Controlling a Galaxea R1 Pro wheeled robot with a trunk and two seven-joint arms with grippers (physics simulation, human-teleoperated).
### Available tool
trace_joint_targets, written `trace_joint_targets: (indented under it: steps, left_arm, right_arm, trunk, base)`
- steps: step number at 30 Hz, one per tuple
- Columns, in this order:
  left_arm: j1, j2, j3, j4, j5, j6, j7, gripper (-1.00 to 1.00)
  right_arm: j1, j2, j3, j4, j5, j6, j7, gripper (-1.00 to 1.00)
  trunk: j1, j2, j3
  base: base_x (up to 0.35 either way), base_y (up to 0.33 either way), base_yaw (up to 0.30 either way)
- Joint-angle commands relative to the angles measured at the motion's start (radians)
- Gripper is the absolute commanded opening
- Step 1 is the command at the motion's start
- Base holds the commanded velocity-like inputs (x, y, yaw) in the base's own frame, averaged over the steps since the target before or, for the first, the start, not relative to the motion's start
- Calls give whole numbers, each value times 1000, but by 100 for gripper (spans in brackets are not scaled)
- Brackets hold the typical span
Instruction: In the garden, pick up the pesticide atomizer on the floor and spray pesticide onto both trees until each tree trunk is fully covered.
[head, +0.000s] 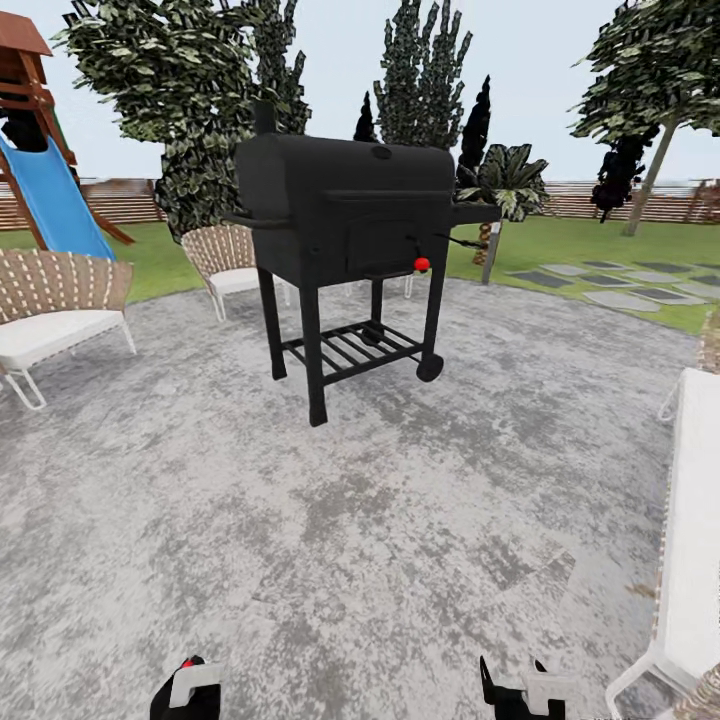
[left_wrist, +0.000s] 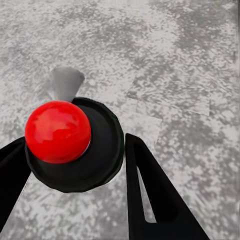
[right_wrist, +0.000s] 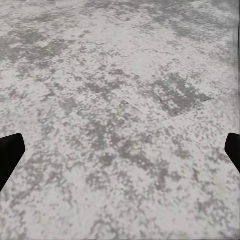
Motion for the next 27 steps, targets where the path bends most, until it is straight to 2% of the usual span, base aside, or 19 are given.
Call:
trace_joint_targets:
  steps: [1,18,27]
  left_arm:
    - [0,0,0,0,0,0,0,-100]
    - [0,0,0,0,0,0,0,-100]
    - [0,0,0,0,0,0,0,-100]
  right_arm:
    - [0,0,0,0,0,0,0,100]
    - [0,0,0,0,0,0,0,100]
    - [0,0,0,0,0,0,0,100]
  trunk:
    - [0,0,0]
    - [0,0,0]
    - [0,0,0]
  base:
    - [165,289,-285]
    - [222,242,-288]
    - [255,60,-288]
